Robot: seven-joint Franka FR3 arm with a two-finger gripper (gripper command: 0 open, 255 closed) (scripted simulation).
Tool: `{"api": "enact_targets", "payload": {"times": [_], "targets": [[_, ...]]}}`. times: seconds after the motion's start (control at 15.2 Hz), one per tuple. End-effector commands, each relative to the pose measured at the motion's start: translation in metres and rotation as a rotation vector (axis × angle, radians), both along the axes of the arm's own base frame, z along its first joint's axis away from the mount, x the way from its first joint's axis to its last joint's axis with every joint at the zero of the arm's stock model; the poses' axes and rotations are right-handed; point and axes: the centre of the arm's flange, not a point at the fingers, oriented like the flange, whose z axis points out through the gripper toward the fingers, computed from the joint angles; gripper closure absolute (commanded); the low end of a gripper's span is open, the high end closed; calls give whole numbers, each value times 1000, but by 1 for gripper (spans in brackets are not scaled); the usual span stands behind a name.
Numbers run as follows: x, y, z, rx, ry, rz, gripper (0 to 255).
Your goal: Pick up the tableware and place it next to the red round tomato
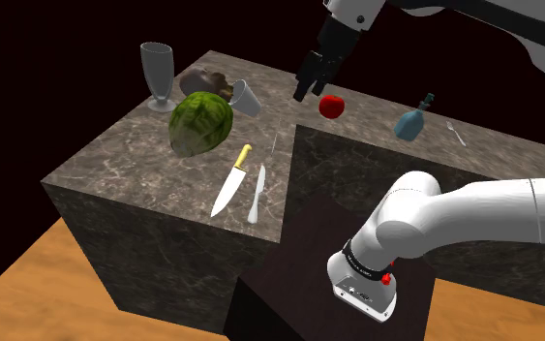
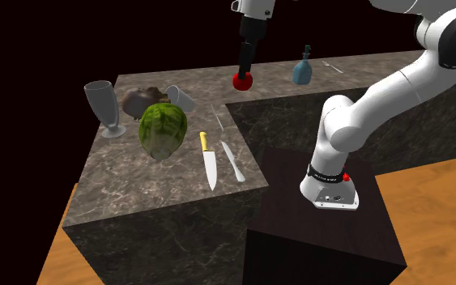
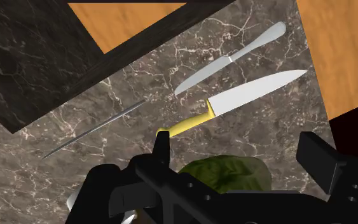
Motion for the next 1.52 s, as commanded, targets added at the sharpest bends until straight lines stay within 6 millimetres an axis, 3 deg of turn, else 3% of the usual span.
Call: {"api": "enact_targets", "payload": {"times": [0.0, 1.25, 1.45], "targets": [[0, 0, 0, 0, 0, 0, 0], [36, 78, -239, 5, 166, -1003, 0], [37, 79, -251, 5, 167, -1010, 0]]}}
